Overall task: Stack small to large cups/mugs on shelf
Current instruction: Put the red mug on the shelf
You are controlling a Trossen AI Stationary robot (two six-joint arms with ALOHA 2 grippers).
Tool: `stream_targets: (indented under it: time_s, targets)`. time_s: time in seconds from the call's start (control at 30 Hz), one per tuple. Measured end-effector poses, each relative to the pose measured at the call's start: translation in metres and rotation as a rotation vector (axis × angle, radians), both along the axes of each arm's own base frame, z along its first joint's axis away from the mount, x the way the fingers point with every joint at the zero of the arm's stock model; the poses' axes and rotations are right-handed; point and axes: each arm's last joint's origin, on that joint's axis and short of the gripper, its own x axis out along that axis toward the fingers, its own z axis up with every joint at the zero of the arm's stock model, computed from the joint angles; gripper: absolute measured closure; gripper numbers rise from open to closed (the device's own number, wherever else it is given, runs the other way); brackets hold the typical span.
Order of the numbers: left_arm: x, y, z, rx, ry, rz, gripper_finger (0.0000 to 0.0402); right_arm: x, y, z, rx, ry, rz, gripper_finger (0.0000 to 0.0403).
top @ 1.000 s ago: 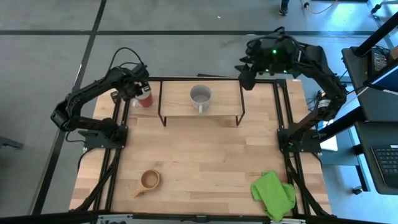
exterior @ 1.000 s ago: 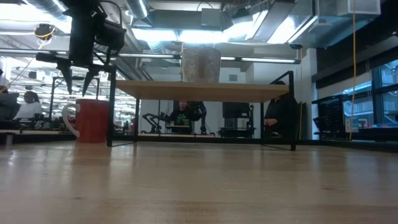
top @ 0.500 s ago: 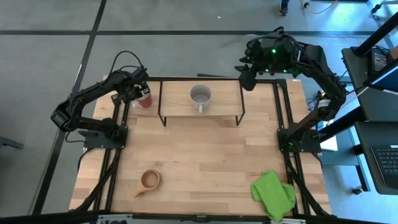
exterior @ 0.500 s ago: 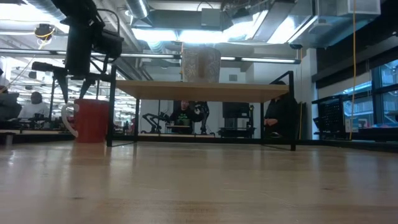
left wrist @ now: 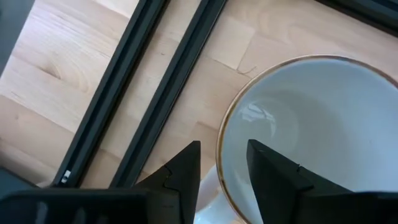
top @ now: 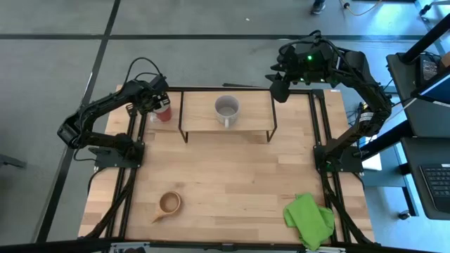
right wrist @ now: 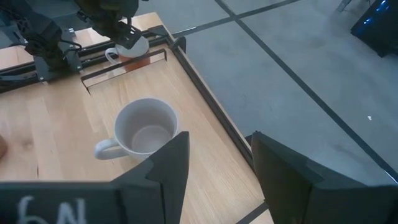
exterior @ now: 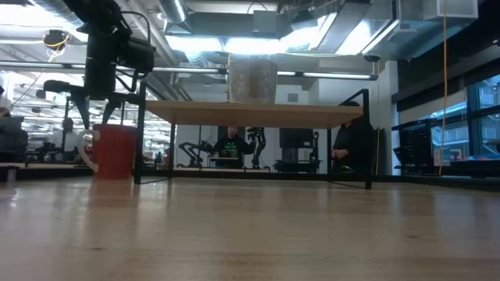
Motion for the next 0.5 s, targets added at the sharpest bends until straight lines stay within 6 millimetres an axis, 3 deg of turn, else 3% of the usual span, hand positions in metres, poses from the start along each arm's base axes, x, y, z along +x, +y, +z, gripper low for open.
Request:
stream_targets:
  time_s: [0.37,0.5]
  targets:
    - [-0.0006,0.0003,0.0002,0.014,0.023,0.000,0.0375,0.0001,0.0000,-0.0001,-0.003,0.002,0.002,0.0228]
    - [-0.0005,0.0006,0.0007,0.027,0.028,0.004,0.0391,0.0001,0.0000,-0.0001,-0.005,0.003,0.004,0.0228]
